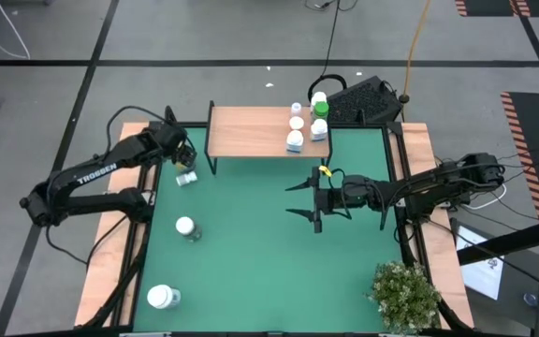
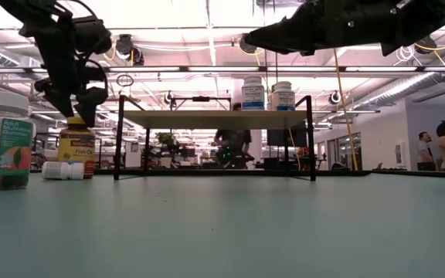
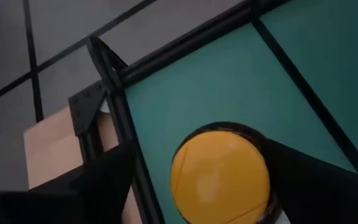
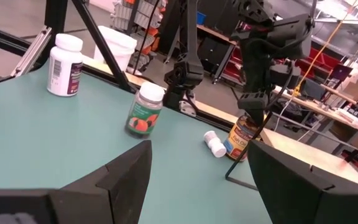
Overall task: Pick and place medicine bottles onto shelf by color
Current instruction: Put the yellow medicine bottle on the shelf
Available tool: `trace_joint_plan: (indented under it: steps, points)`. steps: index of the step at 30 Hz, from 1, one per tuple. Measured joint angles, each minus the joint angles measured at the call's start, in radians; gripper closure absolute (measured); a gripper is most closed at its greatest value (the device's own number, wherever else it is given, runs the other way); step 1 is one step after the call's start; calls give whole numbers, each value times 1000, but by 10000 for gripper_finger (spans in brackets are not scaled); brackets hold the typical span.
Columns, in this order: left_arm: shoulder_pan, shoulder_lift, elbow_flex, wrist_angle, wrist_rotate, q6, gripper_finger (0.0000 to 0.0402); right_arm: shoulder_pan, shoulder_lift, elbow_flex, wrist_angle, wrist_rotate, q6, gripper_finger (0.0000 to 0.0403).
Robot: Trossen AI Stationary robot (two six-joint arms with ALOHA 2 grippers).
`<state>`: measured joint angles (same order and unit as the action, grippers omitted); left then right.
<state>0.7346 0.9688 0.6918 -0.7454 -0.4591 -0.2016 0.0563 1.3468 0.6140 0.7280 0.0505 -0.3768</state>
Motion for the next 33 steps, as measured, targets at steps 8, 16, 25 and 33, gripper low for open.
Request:
trace_joint_plan:
  steps: [8,16,25,33]
  points:
    - [30,0,1,-16,94,1,167,0,0,0,-24,0,-10,142]
    - [31,-7,2,-21,96,2,177,0,0,0,-30,0,-10,142]
    - [27,-89,119,-199,99,-17,183,0,0,0,-30,1,-10,142]
    - [-74,-141,310,-370,92,-92,178,0,0,0,-35,1,-5,142]
